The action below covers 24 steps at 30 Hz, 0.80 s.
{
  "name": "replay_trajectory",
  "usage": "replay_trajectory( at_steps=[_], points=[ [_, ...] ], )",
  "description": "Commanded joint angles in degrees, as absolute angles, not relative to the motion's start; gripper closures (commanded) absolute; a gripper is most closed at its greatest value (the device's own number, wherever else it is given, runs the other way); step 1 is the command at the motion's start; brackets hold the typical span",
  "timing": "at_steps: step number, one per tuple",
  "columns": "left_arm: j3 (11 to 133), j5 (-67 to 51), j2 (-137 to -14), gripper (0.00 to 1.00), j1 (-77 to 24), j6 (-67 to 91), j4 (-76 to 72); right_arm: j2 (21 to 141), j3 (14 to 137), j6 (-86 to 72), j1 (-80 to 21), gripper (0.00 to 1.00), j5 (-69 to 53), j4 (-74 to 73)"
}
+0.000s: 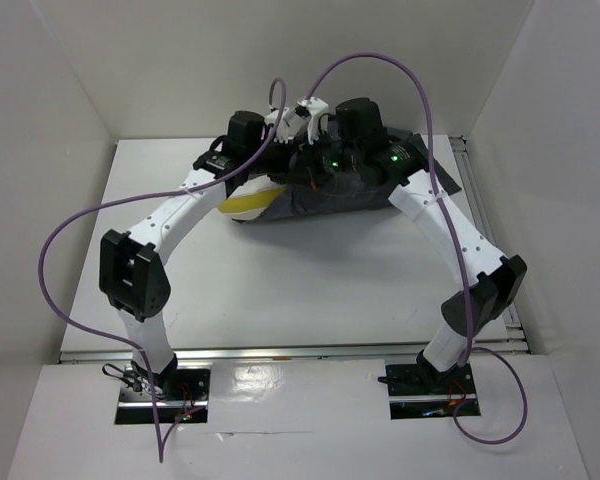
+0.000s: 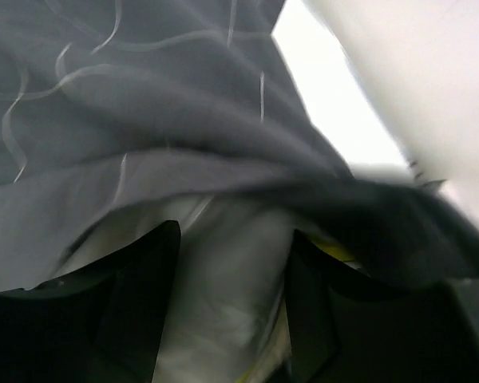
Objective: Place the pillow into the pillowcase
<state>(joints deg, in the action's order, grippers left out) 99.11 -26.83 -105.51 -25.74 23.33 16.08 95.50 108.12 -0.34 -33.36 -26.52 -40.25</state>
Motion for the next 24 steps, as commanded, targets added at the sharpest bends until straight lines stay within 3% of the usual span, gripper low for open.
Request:
replay_trajectory(
  at_steps=[1,6,12,22,24],
  points=[
    [97.6,-18.1,-101.5,0.34,-25.7,13.9,30.1,89.6,106.0,-0.4,-31.4,1.0,-27.0,-30.0],
    [91.3,-10.0,-91.7,0.31,-24.1,7.2,33.0,88.9,102.6,-0.9,-27.8,1.0,-28.2,-29.4],
    [80.0,-2.1,-76.6,0.19,-20.8,1.9,27.2,87.6,98.2,-0.9,-26.6,1.0,-29.4,-29.4],
    [78.8,0.9,-73.7,0.15,-16.0,3.0,35.8,89.2,98.7,1.6,-26.1,1.0,-34.4,-30.6],
    [78.1,1.6,-74.2,0.15,-15.4,4.8,37.0,90.1,101.4,2.8,-26.1,0.81,-37.8,-32.9]
  ],
)
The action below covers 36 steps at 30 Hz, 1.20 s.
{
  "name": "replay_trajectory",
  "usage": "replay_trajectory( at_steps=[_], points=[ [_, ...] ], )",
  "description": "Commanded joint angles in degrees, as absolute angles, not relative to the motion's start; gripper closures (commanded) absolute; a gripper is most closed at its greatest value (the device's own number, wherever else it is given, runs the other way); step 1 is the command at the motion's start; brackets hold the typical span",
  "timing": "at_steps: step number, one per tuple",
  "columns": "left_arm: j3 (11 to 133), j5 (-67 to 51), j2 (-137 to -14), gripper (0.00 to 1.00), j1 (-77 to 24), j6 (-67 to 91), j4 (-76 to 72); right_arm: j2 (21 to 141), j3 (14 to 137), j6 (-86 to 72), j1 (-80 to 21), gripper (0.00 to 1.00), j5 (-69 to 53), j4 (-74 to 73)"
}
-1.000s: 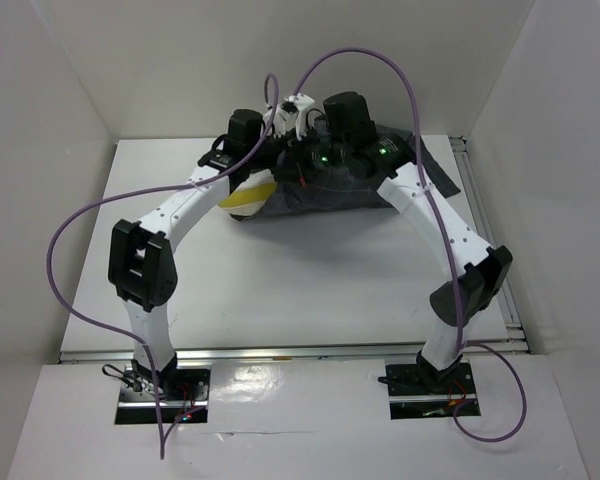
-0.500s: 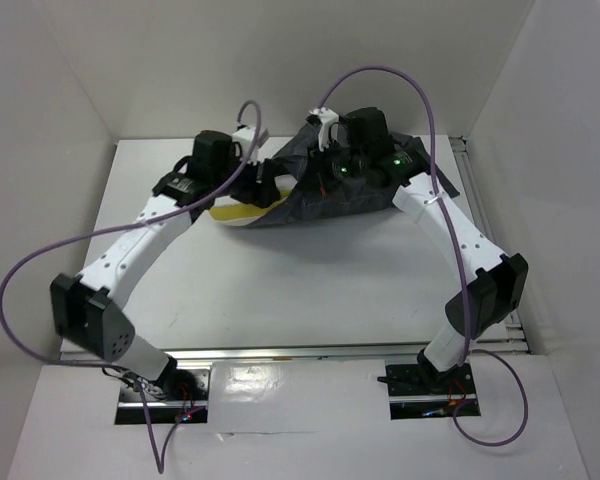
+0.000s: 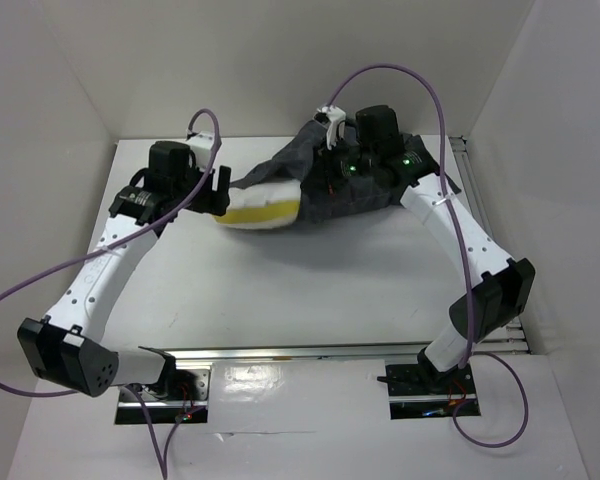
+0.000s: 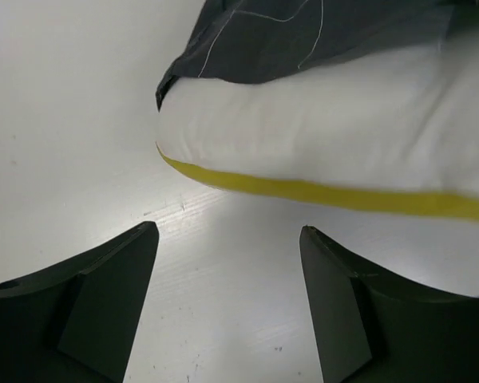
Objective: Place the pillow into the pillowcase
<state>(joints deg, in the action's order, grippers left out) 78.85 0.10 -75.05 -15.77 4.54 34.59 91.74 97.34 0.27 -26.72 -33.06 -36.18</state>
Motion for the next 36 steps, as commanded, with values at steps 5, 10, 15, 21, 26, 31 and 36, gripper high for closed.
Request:
replay_trajectory(
  at_steps=[5,10,15,21,26,31,36],
  points=[
    [78.1,-1.9,-77.7,0.15,-11.7,8.0,37.6,90.6,103.9,5.5,-26.1,0.32,-40.5,-34.5],
    [78.7,-4.3,-82.3,0.15,-10.6,10.3,37.6,88.9,101.7,6.1,-26.7,0.25,-39.6,-29.4],
    [78.6,-11.2,-88.1,0.17,-4.9,13.7,37.4,95.4,105.9,6.1,-28.0,0.25,-37.4,-30.3],
    [77.2,-10.0,-92.0,0.22,-4.3,12.6,34.8,101.8,112.1,8.4,-28.6,0.29,-42.5,-35.1],
    [77.2,-10.5,-94.7,0.26,-3.2,11.3,30.9,104.2,115.2,10.4,-29.6,0.37,-47.5,-38.7],
    [77.7,-12.0,-96.7,0.3,-3.2,9.2,27.2,107.1,116.8,14.9,-31.6,0.4,-49.7,-43.4],
    [78.4,-9.9,-99.0,0.29,-3.2,6.5,23.6,108.7,117.9,15.6,-33.9,0.34,-45.8,-44.5]
  ],
)
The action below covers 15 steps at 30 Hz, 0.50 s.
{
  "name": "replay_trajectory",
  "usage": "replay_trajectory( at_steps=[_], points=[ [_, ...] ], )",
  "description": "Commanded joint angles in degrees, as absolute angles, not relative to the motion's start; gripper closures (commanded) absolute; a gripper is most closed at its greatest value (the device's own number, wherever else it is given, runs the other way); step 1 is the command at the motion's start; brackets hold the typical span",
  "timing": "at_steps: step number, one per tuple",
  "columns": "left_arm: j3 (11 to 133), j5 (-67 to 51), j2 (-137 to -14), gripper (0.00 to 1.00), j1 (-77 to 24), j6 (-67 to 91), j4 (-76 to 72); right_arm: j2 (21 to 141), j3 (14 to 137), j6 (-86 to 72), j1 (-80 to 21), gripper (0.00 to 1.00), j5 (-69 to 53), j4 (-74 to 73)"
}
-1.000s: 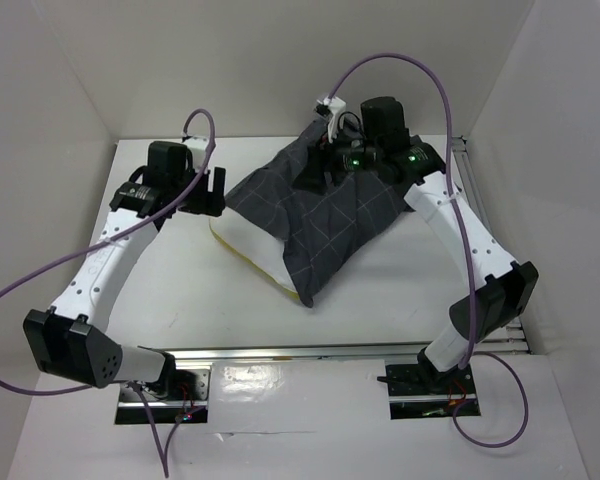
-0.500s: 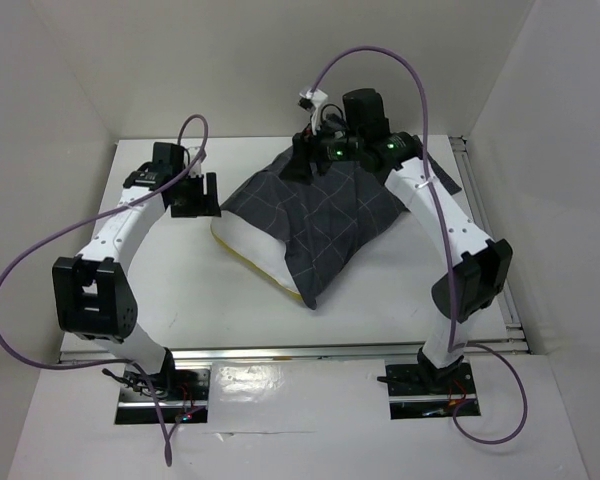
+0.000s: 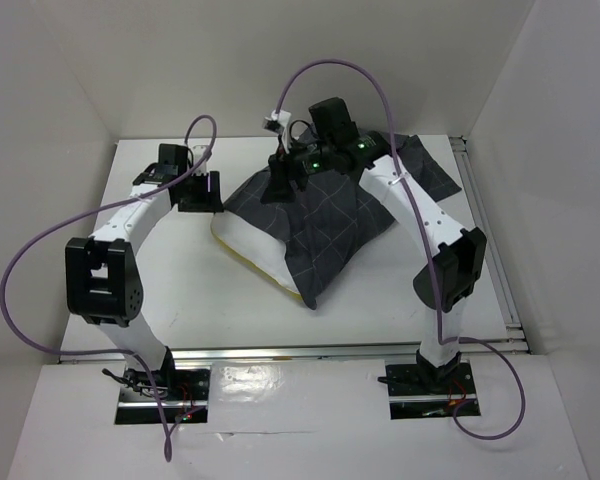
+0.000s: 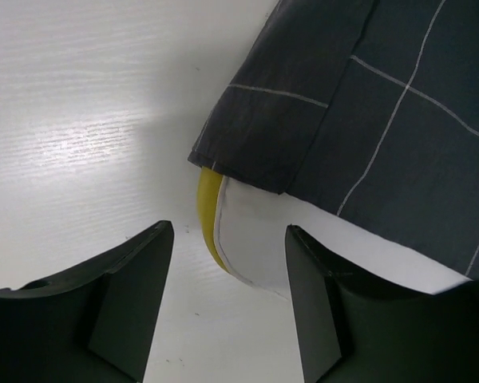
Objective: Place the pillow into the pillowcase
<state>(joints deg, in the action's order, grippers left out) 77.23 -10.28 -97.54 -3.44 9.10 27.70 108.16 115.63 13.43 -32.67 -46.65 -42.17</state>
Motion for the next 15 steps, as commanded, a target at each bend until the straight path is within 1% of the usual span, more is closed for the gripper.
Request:
replay_trajectory(
  at_steps=[1,4,5,9,10,11,13,15],
  points=[
    [79.4,-9.9,-99.7,0.28,-3.2,5.5,23.6,108.7,117.3,15.6,-34.6,0.3,-43.7,-44.5],
    [82.6,-10.9,-100.9,0.28,-2.6,5.5,26.2,108.7,114.4,15.6,-36.2,0.26,-37.6,-41.3],
    [82.6,-14.3,-100.9,0.28,-2.1,4.8,26.8,108.1,113.5,14.9,-37.2,0.26,-35.7,-40.3],
    [75.5,-22.1,-93.0,0.26,0.2,6.8,24.2,108.1,108.2,14.9,-40.3,0.25,-24.2,-33.4],
    [74.1,-23.3,-88.9,0.26,0.7,8.7,23.1,108.1,107.3,14.9,-40.9,0.25,-22.2,-31.8],
    [72.9,-24.2,-86.8,0.25,1.3,9.7,23.1,108.7,106.6,14.9,-41.7,0.25,-18.4,-29.0],
    [69.4,-25.7,-80.7,0.23,1.8,12.5,22.0,109.4,104.8,14.9,-42.4,0.24,-14.1,-24.8],
    [66.6,-26.3,-77.1,0.22,1.8,13.1,22.0,110.9,103.0,14.9,-42.4,0.24,-12.4,-22.2]
  ],
)
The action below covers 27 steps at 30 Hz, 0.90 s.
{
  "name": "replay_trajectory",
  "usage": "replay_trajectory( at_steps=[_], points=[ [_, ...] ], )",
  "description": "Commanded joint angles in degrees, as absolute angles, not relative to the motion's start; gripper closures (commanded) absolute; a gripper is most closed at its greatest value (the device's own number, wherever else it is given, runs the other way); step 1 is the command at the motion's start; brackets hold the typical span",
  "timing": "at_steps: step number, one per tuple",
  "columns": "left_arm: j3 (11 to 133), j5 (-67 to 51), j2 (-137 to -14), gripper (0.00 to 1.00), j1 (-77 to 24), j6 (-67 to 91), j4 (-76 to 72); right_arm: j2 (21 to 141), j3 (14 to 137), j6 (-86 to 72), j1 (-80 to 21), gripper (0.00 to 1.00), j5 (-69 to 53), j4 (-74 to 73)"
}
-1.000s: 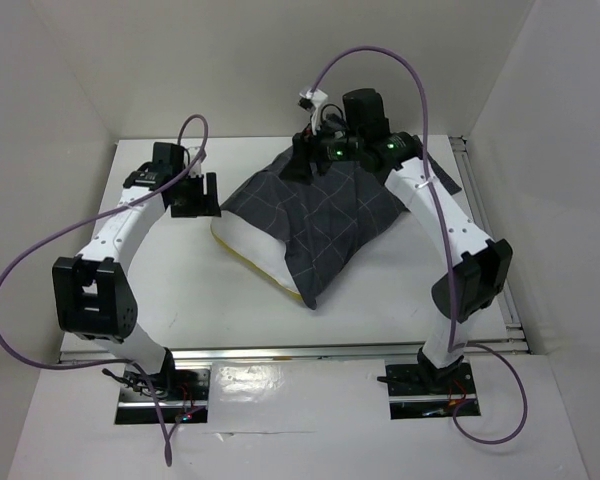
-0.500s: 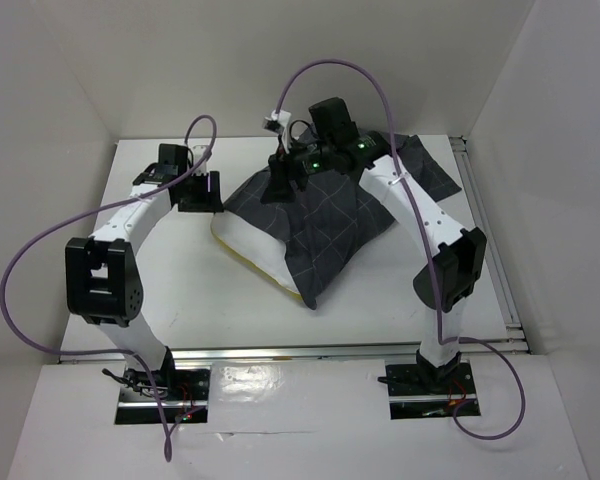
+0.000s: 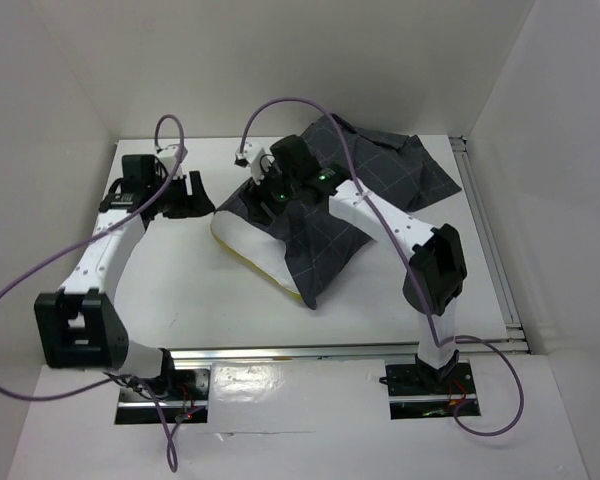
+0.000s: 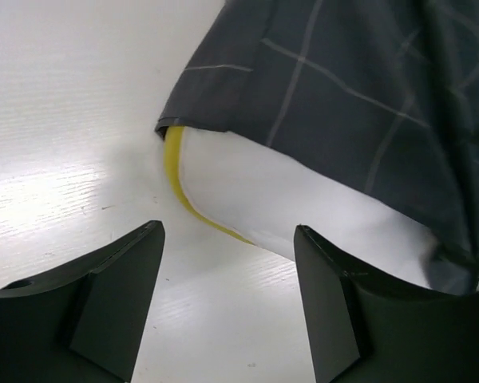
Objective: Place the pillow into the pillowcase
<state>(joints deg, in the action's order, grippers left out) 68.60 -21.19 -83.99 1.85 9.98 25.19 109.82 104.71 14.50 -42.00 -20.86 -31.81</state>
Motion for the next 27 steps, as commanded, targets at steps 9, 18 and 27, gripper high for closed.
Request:
replay_trajectory(
  at_steps=[9,18,27],
  points=[
    [64.9,-23.8,-68.0,0.2,2.4,11.3,26.8,118.6,102.4,15.6,-44.6,0.23,-7.2,-12.5],
    [62.4,-21.4,-64.1,0.2,2.9,11.3,28.7,126.5,108.2,17.2,-44.6,0.23,-11.1,-10.1],
    [60.8,-20.2,-62.3,0.2,3.4,11.9,30.7,129.3,109.9,18.4,-45.2,0.59,-9.4,-8.4]
  ],
)
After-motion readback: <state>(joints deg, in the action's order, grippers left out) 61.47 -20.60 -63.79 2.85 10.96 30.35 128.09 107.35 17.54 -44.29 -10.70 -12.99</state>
